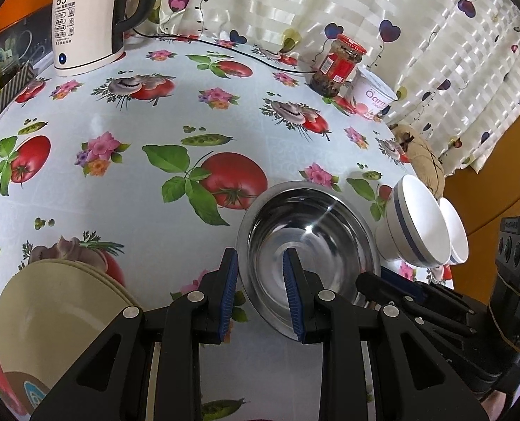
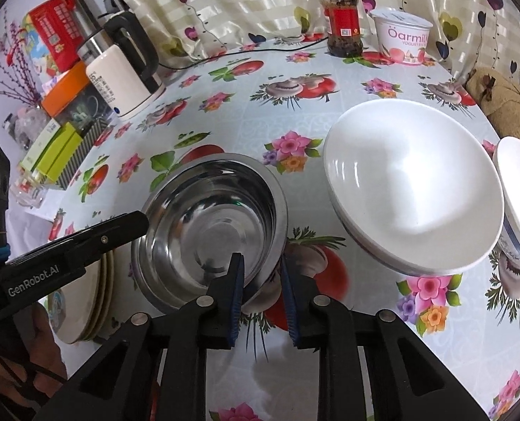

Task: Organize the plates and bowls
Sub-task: 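Move both grippers to the steel bowl and grasp its rim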

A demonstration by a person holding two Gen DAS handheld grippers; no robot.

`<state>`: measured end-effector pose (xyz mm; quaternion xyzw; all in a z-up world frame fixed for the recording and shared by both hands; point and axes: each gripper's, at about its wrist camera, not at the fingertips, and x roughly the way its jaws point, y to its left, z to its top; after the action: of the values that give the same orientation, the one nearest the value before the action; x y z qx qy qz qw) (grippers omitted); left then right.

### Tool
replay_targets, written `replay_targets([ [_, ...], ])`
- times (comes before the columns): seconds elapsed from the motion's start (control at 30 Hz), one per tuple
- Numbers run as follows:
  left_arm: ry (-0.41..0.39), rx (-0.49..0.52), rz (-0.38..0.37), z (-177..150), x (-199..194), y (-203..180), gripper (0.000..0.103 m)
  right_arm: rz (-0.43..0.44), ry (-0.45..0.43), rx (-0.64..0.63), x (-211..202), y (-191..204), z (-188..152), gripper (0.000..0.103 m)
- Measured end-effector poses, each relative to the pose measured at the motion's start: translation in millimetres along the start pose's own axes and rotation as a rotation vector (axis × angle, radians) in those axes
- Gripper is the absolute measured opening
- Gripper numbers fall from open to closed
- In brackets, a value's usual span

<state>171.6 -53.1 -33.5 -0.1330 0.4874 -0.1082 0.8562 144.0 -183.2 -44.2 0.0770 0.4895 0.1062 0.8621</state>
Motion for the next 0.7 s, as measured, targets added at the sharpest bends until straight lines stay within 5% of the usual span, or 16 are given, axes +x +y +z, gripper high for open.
replay_targets([
  [0.7,-0.002,0.053,-0.017,-30,-23,-17,0.028,0.005,0.011,-0.007,-25,5,-33,0.02],
])
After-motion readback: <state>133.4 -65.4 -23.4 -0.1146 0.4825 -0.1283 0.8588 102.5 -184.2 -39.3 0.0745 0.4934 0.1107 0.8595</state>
